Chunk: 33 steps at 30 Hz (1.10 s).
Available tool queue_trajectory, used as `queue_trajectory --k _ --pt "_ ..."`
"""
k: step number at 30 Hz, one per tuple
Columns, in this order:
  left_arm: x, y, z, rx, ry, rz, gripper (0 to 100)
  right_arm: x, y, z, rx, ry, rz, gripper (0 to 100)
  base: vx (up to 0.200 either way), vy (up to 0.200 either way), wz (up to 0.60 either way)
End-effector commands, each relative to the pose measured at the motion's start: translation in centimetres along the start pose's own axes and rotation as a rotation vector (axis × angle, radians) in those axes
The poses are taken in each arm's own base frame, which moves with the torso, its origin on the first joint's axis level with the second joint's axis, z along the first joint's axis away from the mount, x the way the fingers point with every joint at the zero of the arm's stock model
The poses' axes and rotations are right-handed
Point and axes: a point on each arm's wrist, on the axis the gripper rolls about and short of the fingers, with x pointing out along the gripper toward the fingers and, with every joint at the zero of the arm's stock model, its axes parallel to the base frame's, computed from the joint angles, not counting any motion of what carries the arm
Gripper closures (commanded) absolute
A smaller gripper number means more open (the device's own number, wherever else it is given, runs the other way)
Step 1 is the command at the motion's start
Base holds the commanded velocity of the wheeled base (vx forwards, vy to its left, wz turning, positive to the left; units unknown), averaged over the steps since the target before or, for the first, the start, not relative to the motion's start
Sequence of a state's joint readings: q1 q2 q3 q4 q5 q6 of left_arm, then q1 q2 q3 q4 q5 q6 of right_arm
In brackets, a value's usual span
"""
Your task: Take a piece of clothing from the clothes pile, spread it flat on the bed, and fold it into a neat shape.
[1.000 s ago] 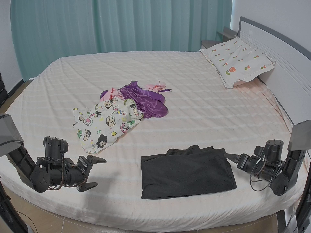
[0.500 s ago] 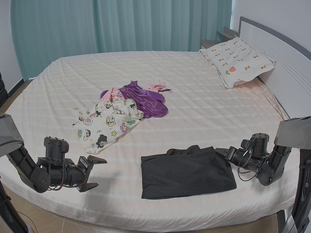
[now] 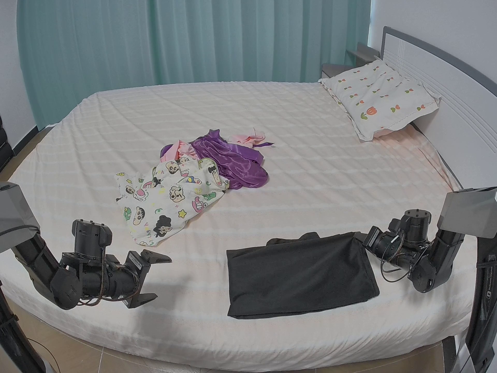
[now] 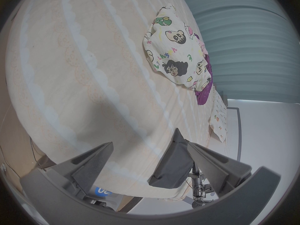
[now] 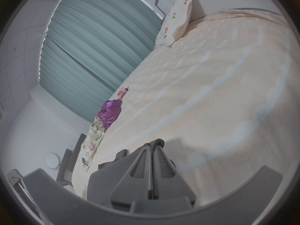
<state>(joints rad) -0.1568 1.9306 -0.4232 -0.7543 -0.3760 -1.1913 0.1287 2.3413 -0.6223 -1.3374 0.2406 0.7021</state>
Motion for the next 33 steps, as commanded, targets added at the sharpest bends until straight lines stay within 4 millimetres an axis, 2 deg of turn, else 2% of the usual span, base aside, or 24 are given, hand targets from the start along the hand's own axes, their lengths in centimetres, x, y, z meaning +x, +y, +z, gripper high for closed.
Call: queue_trajectory --k 1,10,11,17,25,29,33 --pt "0.1 0.0 -0.1 0.001 0.001 0.002 0 0.0 -0.3 0.2 0.007 -0.007 -0.007 100 0.0 0.0 0.0" --pt "0.1 0.0 -0.1 0.001 0.001 0.002 0 0.2 -0.6 0.2 0.022 -0.005 -0.01 100 0.0 0.0 0.0" --pt "0.1 0.0 0.0 0.001 0.001 0.001 0 0.2 -0.6 0.1 0.023 -0.004 -0.011 0 0.0 0.0 0.0" --pt "0.1 0.0 0.0 0.001 0.0 0.002 0 -0.1 -0.5 0.5 0.024 -0.022 -0.009 0 0.0 0.0 0.0" --pt "0.2 -0.1 0.0 0.001 0.001 0.001 0 -3.6 1.6 3.7 0.047 -0.127 0.034 0 0.0 0.0 0.0" --pt "0.3 -0.2 0.1 0.001 -0.001 -0.002 0 -4.4 2.2 3.8 0.046 -0.131 0.04 0 0.0 0.0 0.0" --pt "0.3 -0.1 0.1 0.0 0.0 -0.001 0 -7.4 2.3 2.5 0.092 -0.095 0.013 0 0.0 -0.15 0.0"
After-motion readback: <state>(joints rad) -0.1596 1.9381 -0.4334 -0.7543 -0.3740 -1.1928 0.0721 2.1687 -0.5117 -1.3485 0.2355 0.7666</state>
